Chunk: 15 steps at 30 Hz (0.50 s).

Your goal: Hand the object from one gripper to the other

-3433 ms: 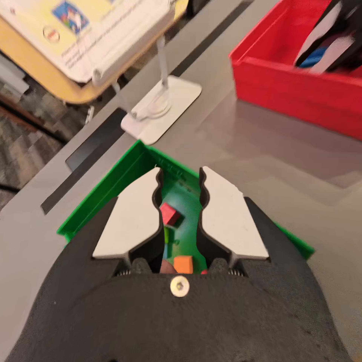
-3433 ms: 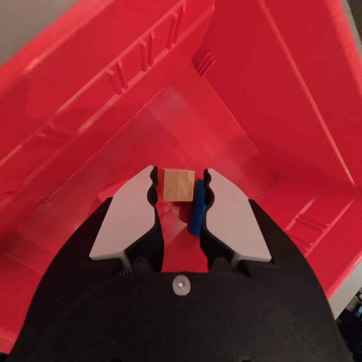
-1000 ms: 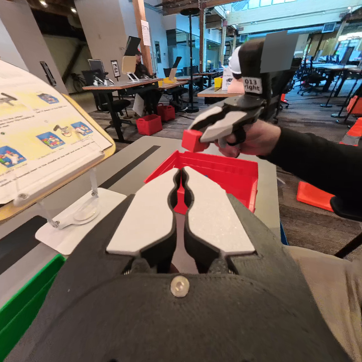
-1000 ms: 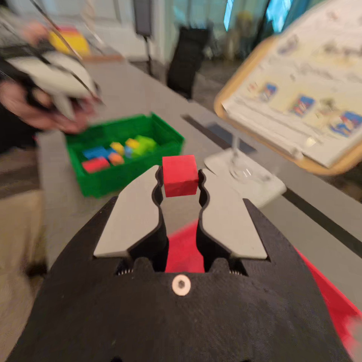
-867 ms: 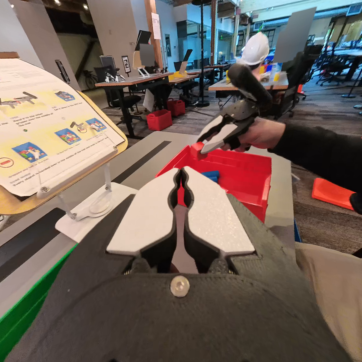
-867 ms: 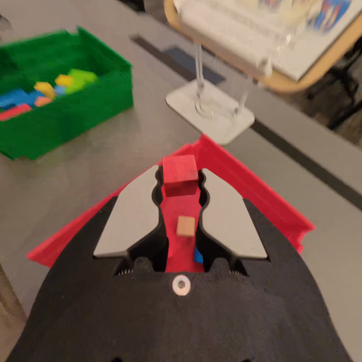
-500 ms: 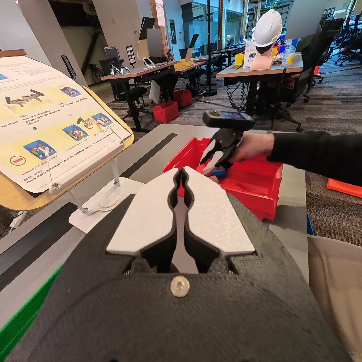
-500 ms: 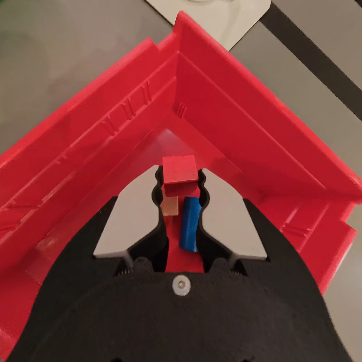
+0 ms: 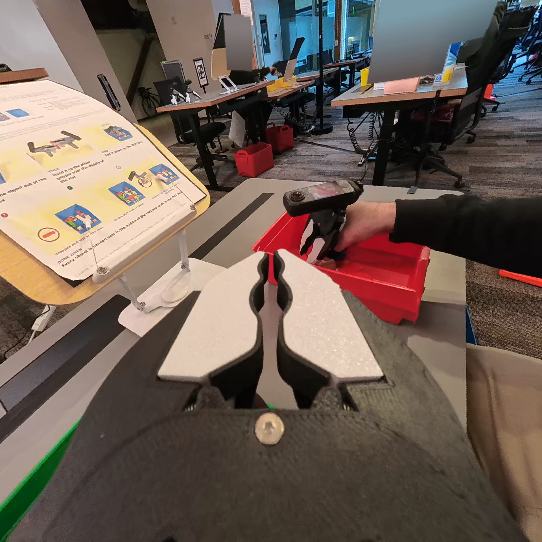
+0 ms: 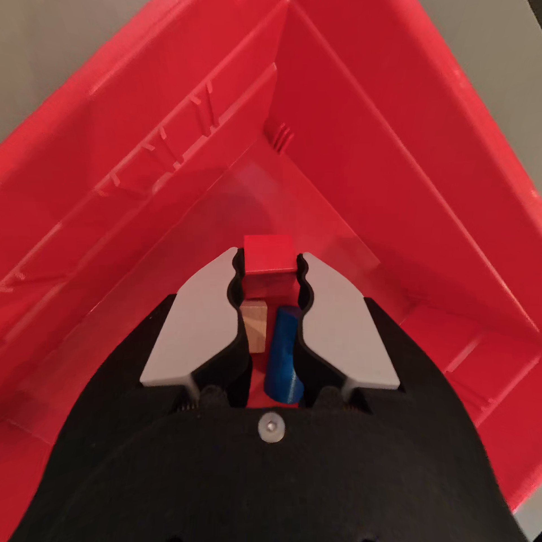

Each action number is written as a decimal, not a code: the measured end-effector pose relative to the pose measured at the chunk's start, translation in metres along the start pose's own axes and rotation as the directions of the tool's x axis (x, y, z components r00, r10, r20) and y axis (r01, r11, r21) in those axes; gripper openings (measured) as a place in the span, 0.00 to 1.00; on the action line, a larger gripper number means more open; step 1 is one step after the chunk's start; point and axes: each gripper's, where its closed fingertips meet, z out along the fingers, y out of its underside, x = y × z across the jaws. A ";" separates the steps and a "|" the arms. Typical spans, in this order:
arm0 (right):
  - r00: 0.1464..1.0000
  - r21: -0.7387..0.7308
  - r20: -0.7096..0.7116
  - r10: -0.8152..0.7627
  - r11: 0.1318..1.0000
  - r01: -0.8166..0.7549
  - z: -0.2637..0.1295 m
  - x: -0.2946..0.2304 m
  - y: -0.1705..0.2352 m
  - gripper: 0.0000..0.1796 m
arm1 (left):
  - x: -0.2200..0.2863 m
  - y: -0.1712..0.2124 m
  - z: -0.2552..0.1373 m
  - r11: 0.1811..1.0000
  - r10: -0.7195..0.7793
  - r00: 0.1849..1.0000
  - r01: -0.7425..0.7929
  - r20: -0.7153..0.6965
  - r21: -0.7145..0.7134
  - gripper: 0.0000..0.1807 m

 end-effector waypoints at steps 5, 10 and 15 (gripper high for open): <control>0.998 0.009 -0.053 -0.020 1.000 0.020 0.008 0.003 -0.006 0.19 | -0.001 0.003 0.001 1.000 0.007 1.000 -0.007 0.002 -0.018 0.02; 0.997 0.039 -0.071 -0.030 0.999 0.033 0.005 0.006 -0.009 0.24 | -0.010 0.011 -0.002 0.998 0.012 0.999 -0.010 0.032 -0.057 0.04; 0.997 0.139 -0.076 -0.005 0.990 0.016 -0.024 0.012 -0.024 0.25 | -0.031 0.040 -0.007 0.974 0.044 0.996 -0.026 0.079 -0.224 0.12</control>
